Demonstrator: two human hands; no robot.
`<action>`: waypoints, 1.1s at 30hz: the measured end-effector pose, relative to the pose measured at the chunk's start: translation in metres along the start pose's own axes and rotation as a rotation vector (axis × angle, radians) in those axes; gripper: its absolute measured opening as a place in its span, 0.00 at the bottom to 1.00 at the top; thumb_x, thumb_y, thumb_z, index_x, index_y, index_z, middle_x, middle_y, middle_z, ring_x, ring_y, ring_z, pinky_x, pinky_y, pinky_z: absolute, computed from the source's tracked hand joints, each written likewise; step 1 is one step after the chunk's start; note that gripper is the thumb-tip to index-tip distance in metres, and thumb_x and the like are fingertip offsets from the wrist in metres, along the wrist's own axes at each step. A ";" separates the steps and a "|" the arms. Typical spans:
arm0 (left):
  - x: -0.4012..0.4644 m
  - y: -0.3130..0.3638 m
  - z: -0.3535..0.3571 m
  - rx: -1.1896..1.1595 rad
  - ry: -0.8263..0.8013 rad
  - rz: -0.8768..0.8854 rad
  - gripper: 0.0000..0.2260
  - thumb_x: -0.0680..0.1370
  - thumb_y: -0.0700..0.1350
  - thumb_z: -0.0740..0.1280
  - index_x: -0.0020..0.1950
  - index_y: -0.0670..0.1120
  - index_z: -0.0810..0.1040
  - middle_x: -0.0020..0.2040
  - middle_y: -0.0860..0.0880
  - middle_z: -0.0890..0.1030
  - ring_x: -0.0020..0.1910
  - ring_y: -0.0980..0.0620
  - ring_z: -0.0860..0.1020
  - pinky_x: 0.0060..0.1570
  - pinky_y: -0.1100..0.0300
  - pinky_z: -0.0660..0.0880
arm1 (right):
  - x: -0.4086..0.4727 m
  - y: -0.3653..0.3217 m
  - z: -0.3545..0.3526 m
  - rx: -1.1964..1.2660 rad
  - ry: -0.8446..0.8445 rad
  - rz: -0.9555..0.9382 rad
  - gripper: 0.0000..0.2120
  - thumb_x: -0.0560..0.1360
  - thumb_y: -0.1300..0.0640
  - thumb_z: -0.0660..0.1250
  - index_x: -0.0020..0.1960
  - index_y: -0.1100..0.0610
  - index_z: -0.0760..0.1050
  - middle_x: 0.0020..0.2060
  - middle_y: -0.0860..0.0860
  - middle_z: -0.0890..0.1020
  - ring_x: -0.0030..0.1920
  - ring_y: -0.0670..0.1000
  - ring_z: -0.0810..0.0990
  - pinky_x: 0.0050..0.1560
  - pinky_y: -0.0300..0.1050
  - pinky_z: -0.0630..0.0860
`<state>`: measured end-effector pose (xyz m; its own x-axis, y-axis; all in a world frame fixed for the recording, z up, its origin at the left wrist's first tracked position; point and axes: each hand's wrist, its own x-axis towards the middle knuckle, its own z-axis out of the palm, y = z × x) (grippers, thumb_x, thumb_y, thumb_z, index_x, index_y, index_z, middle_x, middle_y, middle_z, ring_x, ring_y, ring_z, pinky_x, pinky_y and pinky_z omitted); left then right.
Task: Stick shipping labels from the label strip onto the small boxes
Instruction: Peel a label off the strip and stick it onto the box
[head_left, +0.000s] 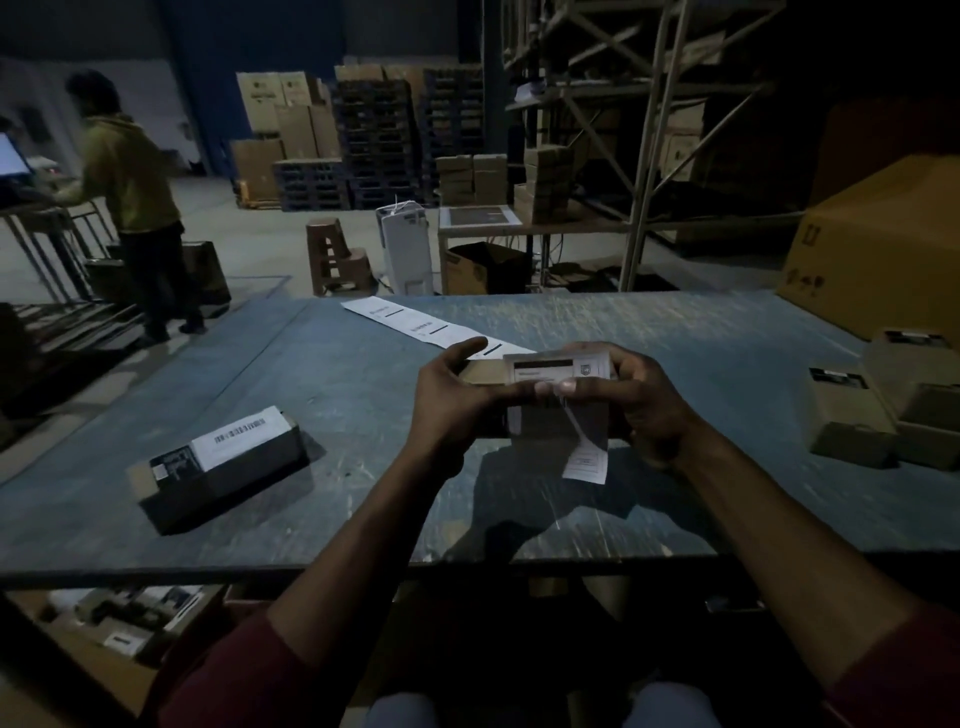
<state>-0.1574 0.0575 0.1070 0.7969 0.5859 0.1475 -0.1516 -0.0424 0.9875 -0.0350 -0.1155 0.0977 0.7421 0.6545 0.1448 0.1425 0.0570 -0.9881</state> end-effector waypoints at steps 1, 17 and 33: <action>0.000 -0.001 -0.001 -0.013 0.007 0.000 0.40 0.60 0.42 0.87 0.70 0.45 0.79 0.57 0.54 0.81 0.55 0.51 0.83 0.35 0.57 0.84 | 0.001 -0.003 0.000 -0.005 -0.012 0.023 0.29 0.66 0.54 0.82 0.65 0.53 0.80 0.57 0.56 0.87 0.61 0.63 0.84 0.61 0.65 0.79; 0.000 -0.008 0.008 -0.077 0.080 -0.110 0.25 0.62 0.38 0.86 0.57 0.49 0.87 0.55 0.47 0.85 0.51 0.47 0.85 0.33 0.57 0.84 | 0.001 0.003 0.009 0.171 0.179 0.135 0.07 0.70 0.65 0.75 0.47 0.58 0.87 0.43 0.58 0.86 0.44 0.58 0.82 0.46 0.50 0.75; 0.002 -0.004 0.004 0.054 0.054 -0.079 0.17 0.65 0.44 0.86 0.51 0.44 0.87 0.46 0.45 0.87 0.41 0.46 0.87 0.31 0.56 0.82 | -0.003 -0.002 0.013 0.012 0.046 0.137 0.16 0.72 0.55 0.78 0.59 0.52 0.84 0.53 0.55 0.88 0.47 0.53 0.85 0.47 0.51 0.78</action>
<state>-0.1530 0.0561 0.1039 0.7724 0.6316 0.0673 -0.0564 -0.0374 0.9977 -0.0461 -0.1083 0.0982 0.7833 0.6215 0.0108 0.0305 -0.0211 -0.9993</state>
